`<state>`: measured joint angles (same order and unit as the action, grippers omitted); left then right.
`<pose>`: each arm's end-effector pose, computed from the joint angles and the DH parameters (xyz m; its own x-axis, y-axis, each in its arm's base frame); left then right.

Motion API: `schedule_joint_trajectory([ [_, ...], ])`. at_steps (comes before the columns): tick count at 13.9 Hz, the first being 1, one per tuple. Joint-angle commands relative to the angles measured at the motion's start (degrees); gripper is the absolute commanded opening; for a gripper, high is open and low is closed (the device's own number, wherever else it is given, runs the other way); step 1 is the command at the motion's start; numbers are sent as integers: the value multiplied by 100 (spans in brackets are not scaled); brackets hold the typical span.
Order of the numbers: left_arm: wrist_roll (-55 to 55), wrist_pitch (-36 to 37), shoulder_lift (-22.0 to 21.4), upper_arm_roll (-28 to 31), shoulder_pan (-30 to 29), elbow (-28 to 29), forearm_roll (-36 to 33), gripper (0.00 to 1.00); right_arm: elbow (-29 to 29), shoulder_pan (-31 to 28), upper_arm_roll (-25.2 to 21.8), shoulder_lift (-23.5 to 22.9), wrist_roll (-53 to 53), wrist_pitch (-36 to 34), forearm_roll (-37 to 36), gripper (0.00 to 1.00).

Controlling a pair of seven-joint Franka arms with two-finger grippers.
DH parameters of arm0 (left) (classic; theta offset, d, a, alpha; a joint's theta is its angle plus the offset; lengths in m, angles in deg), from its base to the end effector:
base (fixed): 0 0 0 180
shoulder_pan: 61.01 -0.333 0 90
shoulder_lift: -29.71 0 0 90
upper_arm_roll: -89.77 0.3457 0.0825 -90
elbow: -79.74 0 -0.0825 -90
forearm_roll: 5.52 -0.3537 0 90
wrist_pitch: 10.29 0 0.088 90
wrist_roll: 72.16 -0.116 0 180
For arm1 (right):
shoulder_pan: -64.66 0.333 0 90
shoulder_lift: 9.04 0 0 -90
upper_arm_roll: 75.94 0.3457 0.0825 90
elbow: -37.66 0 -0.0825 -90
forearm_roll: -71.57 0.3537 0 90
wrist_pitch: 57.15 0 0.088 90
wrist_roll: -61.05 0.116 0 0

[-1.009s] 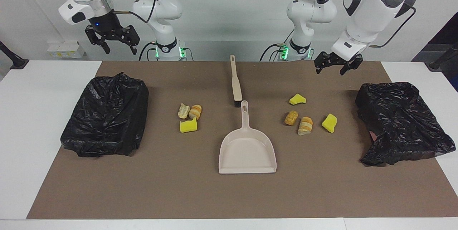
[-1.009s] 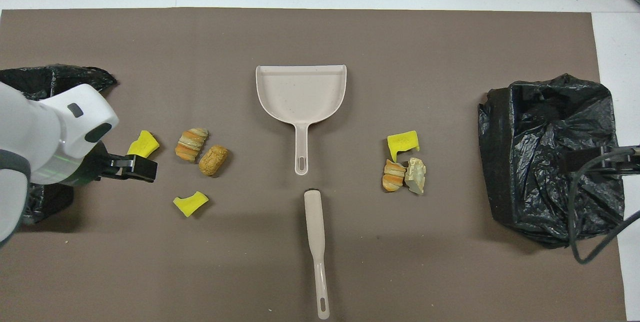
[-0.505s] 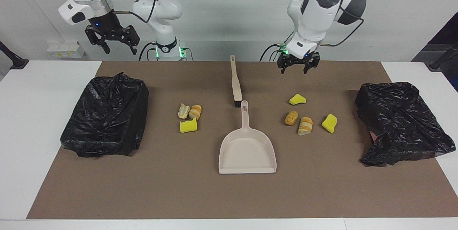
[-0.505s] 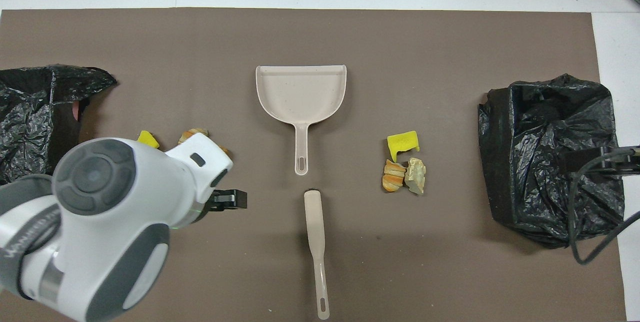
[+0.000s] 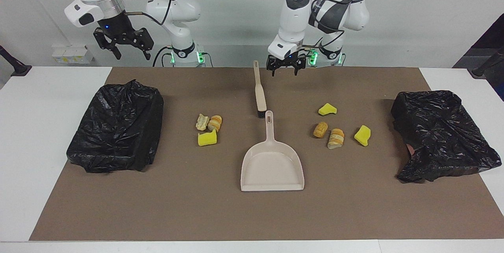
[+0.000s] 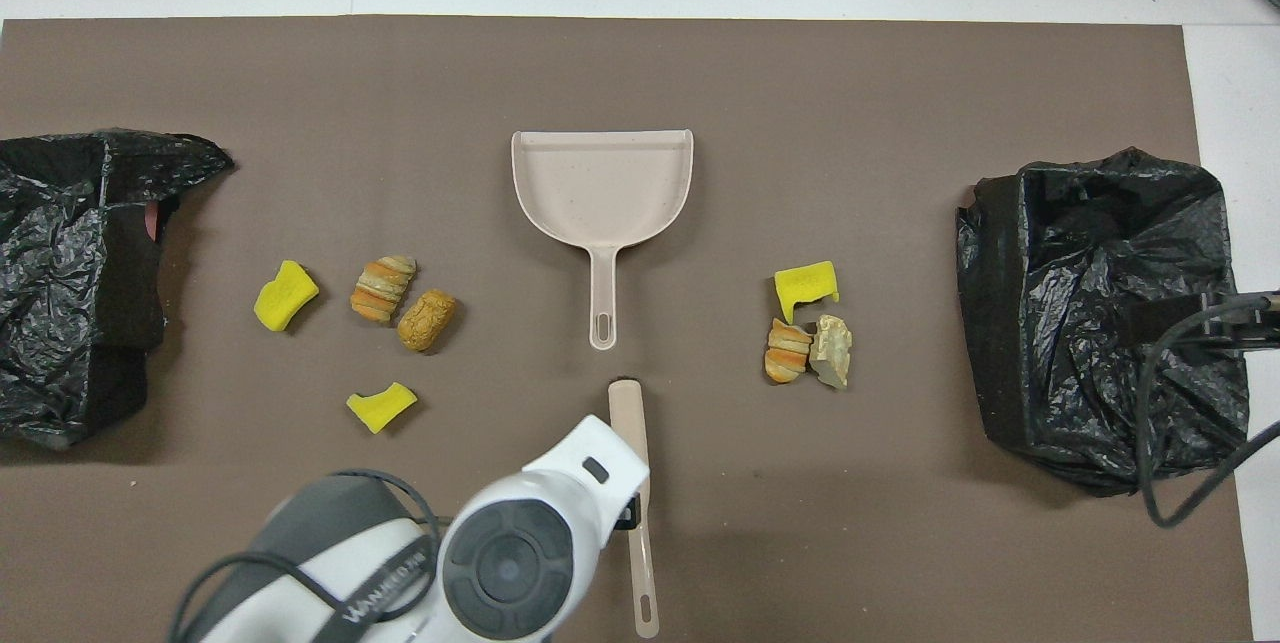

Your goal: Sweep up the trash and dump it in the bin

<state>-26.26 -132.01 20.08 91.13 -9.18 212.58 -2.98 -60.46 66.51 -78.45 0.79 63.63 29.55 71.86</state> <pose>0.2846 -0.3481 0.4447 0.9973 -0.0565 -0.0480 -0.0561 -0.9984 0.0095 0.4581 -0.0068 0.6623 0.9981 -0.0554 -0.0284 -0.0557 -0.9984 -0.0113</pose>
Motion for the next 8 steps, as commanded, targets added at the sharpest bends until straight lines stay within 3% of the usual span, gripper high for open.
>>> schedule_joint_trajectory([
  [1, 313, -1034, 57, 119, 677, 733, 10, 100, -66, -88, 31, 62, -196, -13, 7, 100],
  [5, 306, -1765, 653, 119, 1232, 787, 10, 100, -66, -88, 31, 62, -196, -13, 7, 100],
  [8, 262, -1785, 866, 137, 1145, 586, 10, 100, -66, -88, 31, 62, -196, -13, 7, 100],
])
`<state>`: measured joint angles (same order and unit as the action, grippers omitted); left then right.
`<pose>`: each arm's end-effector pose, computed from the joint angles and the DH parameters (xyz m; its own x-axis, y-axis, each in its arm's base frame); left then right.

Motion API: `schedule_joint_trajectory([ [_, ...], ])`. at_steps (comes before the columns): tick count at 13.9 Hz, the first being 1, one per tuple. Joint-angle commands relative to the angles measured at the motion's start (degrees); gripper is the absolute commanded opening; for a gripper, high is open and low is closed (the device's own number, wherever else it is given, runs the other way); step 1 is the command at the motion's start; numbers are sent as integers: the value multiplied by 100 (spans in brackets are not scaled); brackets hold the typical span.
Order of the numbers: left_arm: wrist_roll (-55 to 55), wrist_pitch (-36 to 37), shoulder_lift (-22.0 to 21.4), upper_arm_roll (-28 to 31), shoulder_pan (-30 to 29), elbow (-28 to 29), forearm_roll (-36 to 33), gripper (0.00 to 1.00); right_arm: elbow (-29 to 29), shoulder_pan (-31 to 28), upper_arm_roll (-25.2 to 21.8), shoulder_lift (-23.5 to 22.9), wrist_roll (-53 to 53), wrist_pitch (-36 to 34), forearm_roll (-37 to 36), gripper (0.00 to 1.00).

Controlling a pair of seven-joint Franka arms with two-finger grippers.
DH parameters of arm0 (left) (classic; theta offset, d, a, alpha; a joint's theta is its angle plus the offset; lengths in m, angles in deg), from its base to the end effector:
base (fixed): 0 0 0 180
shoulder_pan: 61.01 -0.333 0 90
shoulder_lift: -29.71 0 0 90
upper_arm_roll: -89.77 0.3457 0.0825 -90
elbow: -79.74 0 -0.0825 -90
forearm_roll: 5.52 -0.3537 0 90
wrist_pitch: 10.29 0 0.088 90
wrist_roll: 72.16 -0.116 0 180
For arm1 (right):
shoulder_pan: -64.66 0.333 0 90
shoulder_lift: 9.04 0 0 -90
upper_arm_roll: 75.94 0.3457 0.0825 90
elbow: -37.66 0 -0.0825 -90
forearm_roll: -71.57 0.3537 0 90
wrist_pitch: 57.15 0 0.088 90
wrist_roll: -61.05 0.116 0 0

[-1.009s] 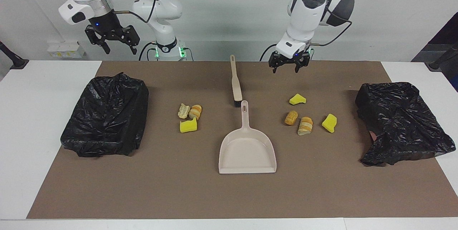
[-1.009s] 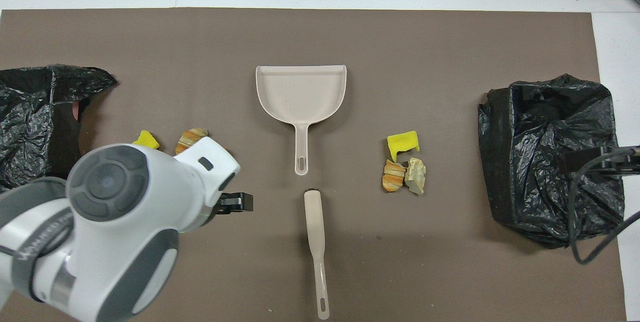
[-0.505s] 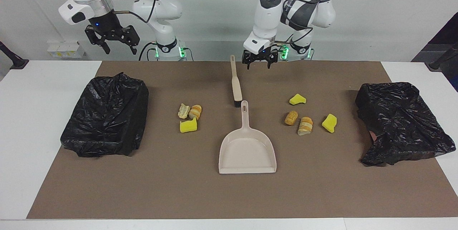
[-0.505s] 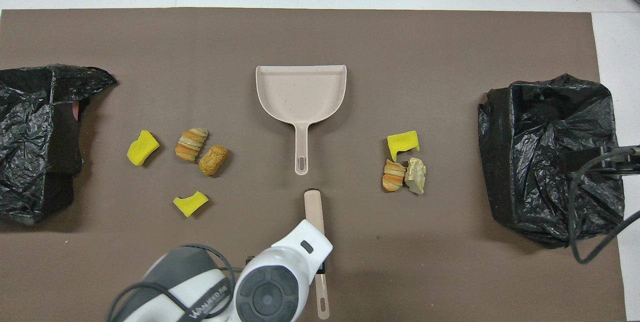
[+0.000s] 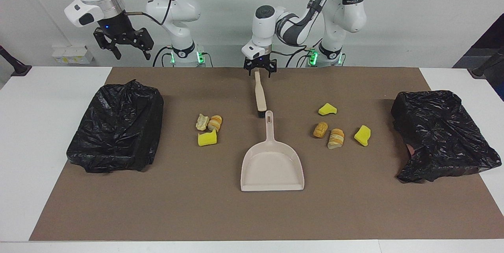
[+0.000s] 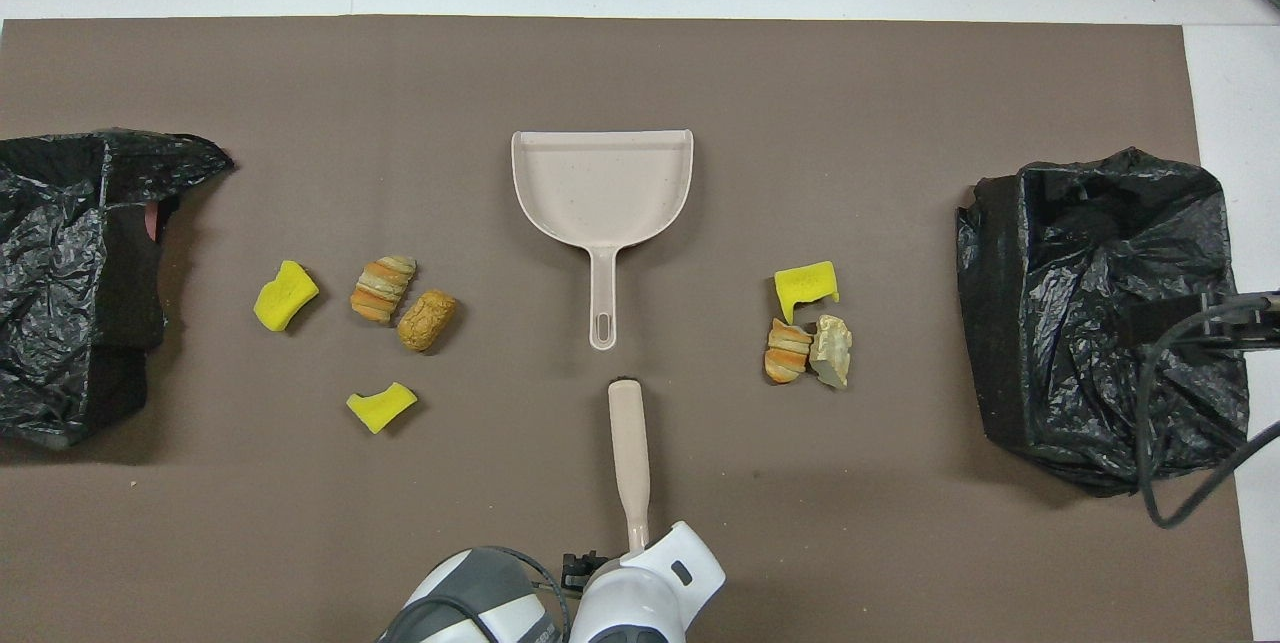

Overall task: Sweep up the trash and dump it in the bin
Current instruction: 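Grasp the beige brush handle with the left gripper and lift it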

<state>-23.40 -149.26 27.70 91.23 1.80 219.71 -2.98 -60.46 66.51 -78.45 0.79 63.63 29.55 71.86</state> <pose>0.2195 -0.4026 0.3595 0.9825 -0.1857 -0.0117 -0.1852 -0.9821 0.0330 0.4581 -0.0068 0.6623 0.9981 -0.0554 -0.0284 -0.0557 -0.9984 -0.0113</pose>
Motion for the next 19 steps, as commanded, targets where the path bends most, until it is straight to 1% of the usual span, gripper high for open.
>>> schedule_joint_trajectory([
  [1, -25, 62, 87, 135, 39, -188, 10, 100, -66, -88, 31, 62, -196, -13, 7, 100],
  [2, -25, 307, 61, 153, 21, -311, 10, 100, -66, -88, 31, 62, -196, -13, 7, 100],
  [3, -60, 492, 52, 179, 12, -434, 2, 95, -66, -88, 31, 71, -196, -13, 7, 100],
  [4, -69, 616, 52, 188, -66, -522, 10, 90, -66, -88, 31, 62, -196, -13, 7, 100],
  [5, -69, 695, 35, 179, -119, -549, 2, 80, -66, -88, 31, 62, -196, -13, 7, 100],
  [6, -60, 705, 34, 179, -120, -549, 10, 58, -66, -88, 31, 62, -196, -13, 7, 100],
  [7, -60, 740, 26, 179, -120, -549, 10, 33, -66, -88, 31, 62, -196, -13, 7, 100],
  [8, -60, 792, 17, 179, -120, -541, 10, 13, -66, -88, 31, 62, -196, -13, 7, 100],
  [9, -16, 802, 8, 170, -120, -523, 10, 0, -66, -88, 31, 71, -196, -13, 7, 100],
  [11, 142, 1002, -53, 231, -198, -575, 10, 0, -75, -88, 31, 71, -196, -13, 7, 100],
  [12, 125, 1213, -184, 241, -451, -611, 10, 0, -75, -88, 31, 71, -205, -13, 7, 100],
  [13, 151, 1580, -290, 232, -567, -741, 10, 0, -75, -88, 31, 71, -205, -13, 7, 100],
  [15, 247, 2572, -300, 267, -716, -1189, 10, 0, -75, -88, 31, 71, -196, -13, 7, 100],
  [16, 256, 2916, -308, 258, -952, -1356, 2, 0, -75, -88, 31, 71, -196, -13, 7, 100],
  [17, 248, 3181, -343, 258, -1137, -1436, -51, 0, -75, -88, 31, 71, -205, -13, 7, 100],
  [19, 335, 3481, -370, 267, -1367, -1525, -217, 0, -75, -88, 31, 71, -196, -13, 7, 100],
])
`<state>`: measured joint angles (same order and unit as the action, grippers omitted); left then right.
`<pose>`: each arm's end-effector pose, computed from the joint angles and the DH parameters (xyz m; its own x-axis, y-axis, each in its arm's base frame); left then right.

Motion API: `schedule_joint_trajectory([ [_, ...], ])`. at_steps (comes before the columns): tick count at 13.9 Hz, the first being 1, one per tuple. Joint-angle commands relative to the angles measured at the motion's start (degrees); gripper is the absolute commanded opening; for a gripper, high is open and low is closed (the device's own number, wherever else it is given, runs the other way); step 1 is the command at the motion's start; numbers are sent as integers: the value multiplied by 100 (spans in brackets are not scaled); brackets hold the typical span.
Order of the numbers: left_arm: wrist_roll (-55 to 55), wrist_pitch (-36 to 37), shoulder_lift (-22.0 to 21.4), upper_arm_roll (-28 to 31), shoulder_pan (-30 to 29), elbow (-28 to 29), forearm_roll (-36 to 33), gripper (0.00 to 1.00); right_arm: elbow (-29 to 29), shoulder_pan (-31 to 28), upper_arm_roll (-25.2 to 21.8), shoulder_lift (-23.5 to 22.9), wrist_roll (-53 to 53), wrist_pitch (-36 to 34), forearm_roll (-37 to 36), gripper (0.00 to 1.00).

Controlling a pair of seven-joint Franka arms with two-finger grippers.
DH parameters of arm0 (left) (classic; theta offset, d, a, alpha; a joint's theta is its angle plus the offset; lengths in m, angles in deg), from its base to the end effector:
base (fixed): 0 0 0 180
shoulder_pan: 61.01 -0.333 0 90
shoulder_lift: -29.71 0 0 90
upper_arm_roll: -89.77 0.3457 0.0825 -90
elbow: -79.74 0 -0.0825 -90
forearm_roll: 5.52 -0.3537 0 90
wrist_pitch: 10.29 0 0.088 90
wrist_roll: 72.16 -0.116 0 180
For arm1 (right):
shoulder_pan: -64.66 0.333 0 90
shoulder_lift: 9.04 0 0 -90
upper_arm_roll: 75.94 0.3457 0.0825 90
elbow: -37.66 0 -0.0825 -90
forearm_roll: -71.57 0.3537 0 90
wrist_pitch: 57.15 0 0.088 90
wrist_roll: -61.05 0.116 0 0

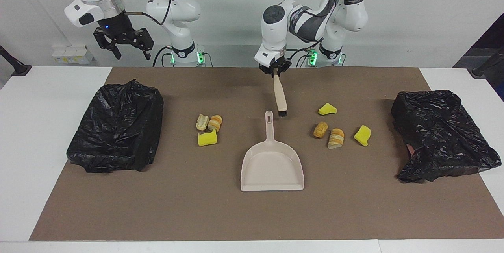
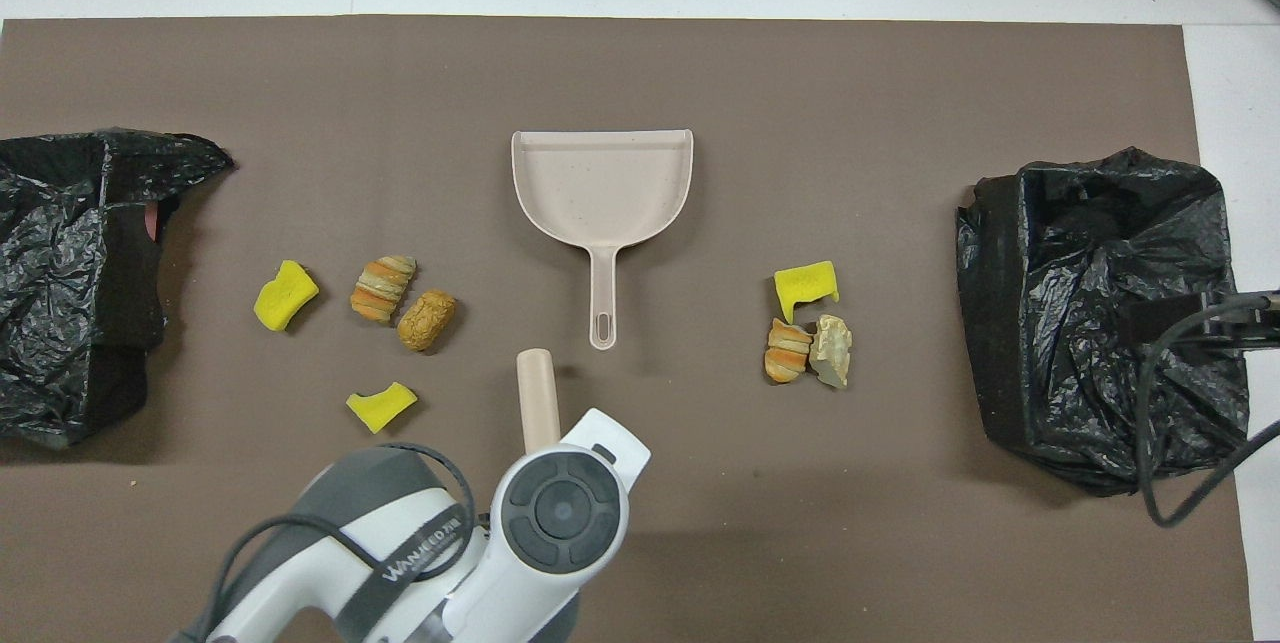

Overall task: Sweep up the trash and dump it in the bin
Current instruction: 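Grasp the beige brush handle with the left gripper and lift it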

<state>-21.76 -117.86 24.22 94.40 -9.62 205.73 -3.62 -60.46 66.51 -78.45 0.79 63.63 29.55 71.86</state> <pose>0.3105 -0.3333 0.4437 0.9814 0.0876 -0.1709 0.0620 -0.9868 -0.1497 0.4581 -0.0068 0.6623 0.9981 -0.0554 -0.0284 -0.0557 -0.9984 -0.0113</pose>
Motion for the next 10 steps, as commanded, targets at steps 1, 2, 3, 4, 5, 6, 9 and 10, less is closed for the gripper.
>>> schedule_joint_trajectory([
  [1, 502, 395, -4, -49, -382, -162, -267, 0, -75, -88, 31, 71, -205, -13, 7, 100],
  [2, 984, 404, 31, -58, -619, -171, -303, 0, -75, -88, 31, 71, -196, -13, 7, 100],
  [3, 1380, 422, 48, -49, -778, -171, -382, 0, -75, -88, 31, 71, -196, -13, 7, 100],
  [4, 1627, 500, 57, -58, -936, -171, -635, 0, -75, -88, 31, 71, -196, -13, 7, 100],
  [5, 1839, 605, 75, -58, -1190, -171, -794, 0, -75, -88, 31, 71, -196, -21, 7, 100],
  [6, 1893, 780, 75, -58, -1401, -162, -978, 0, -75, -88, 31, 71, -196, -13, 7, 100],
  [9, 1510, 625, 84, -67, -2078, -66, -1411, 0, -66, -88, 31, 62, -196, -13, 7, 100],
  [10, 1063, 337, 101, -58, -2359, -13, -1411, 0, -75, -88, 31, 71, -196, -13, 7, 100],
])
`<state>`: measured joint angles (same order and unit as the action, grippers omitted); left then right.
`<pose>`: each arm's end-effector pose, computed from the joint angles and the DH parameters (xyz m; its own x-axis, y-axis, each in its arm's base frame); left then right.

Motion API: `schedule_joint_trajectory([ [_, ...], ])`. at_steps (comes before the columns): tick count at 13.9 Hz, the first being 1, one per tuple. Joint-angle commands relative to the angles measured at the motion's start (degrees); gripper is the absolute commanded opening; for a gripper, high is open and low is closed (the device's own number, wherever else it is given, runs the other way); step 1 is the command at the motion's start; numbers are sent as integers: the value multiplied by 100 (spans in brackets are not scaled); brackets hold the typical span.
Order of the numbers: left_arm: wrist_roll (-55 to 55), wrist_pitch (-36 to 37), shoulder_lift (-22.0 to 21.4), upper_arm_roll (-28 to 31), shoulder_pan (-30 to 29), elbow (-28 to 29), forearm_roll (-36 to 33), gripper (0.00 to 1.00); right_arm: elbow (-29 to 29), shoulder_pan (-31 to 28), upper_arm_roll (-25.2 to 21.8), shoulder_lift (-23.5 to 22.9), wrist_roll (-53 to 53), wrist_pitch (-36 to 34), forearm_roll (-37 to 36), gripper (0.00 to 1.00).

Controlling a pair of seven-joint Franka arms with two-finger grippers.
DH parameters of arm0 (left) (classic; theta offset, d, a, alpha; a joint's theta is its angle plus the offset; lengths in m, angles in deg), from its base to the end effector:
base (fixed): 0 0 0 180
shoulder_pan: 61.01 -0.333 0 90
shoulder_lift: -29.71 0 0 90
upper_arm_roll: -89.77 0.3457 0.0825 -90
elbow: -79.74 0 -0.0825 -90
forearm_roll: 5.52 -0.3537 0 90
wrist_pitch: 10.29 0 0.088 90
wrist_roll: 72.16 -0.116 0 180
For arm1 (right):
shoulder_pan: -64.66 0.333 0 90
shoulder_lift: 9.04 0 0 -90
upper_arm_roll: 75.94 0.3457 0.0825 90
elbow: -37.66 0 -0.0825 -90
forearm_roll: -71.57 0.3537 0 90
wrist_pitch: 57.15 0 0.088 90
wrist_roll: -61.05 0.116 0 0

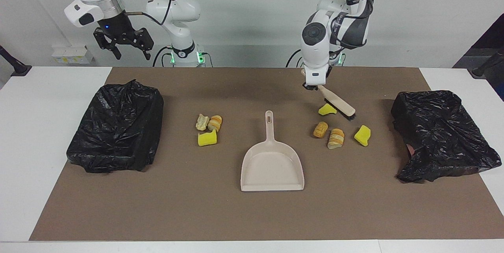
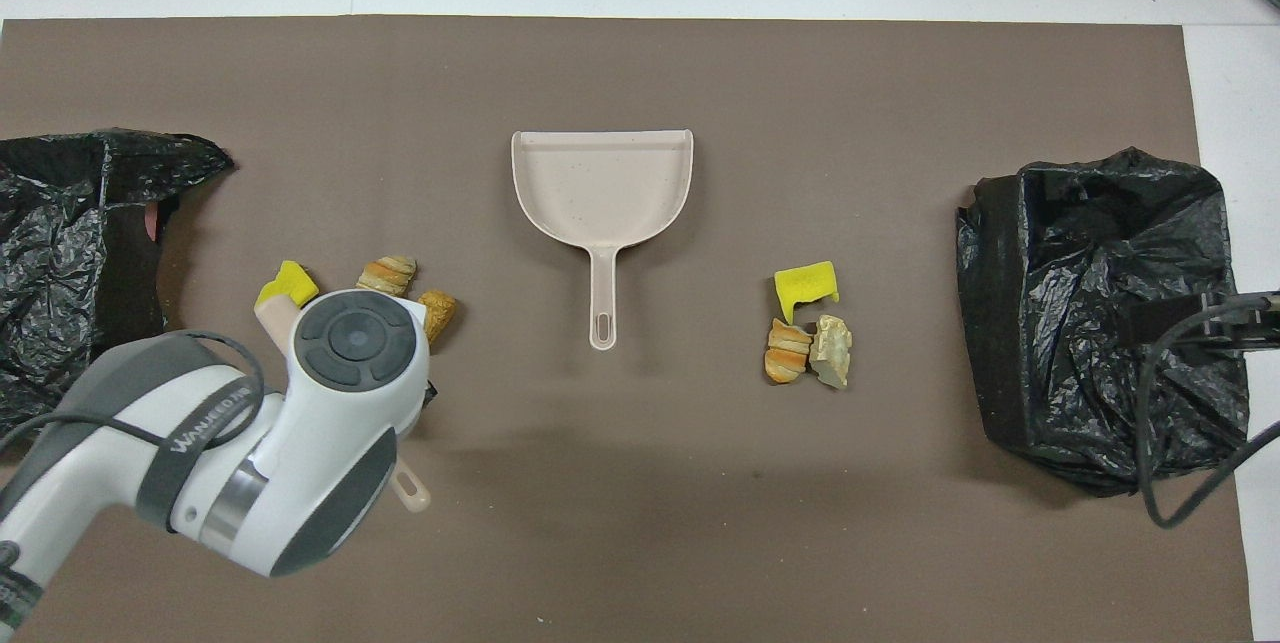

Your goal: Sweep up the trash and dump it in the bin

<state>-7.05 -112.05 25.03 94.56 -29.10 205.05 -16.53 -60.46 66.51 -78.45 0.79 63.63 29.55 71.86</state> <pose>0.4065 -0.1870 0.4381 0.8309 0.5563 0.0055 0.5201 -0.7733 -0.3626 0.4581 -0.0068 0.6623 0.9981 -0.0554 -0.0284 -0.0557 -0.9984 -0.0113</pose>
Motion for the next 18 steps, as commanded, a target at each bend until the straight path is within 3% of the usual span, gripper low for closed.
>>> schedule_joint_trajectory([
  [1, -595, -422, 133, -83, -813, 55, -120, 0, -75, -88, 31, 71, -205, -21, 7, 100],
  [5, -2606, -1020, 222, -92, -1983, 186, -111, 0, -66, -88, 31, 71, -205, -13, 7, 100],
  [7, -3484, -1345, 178, -100, -2197, 379, -102, 0, -66, -88, 31, 71, -196, -21, 7, 100],
  [11, -4513, -1373, 204, -144, -1899, 432, 134, 0, -66, -88, 31, 71, -205, -22, 7, 100],
  [14, -6122, -1321, 204, -144, -1855, 433, 872, 0, -75, -88, 31, 71, -196, -22, 7, 100],
  [18, -6169, -1022, 143, -136, -1083, 416, 882, 0, -66, -88, 31, 71, -196, -22, 7, 100],
])
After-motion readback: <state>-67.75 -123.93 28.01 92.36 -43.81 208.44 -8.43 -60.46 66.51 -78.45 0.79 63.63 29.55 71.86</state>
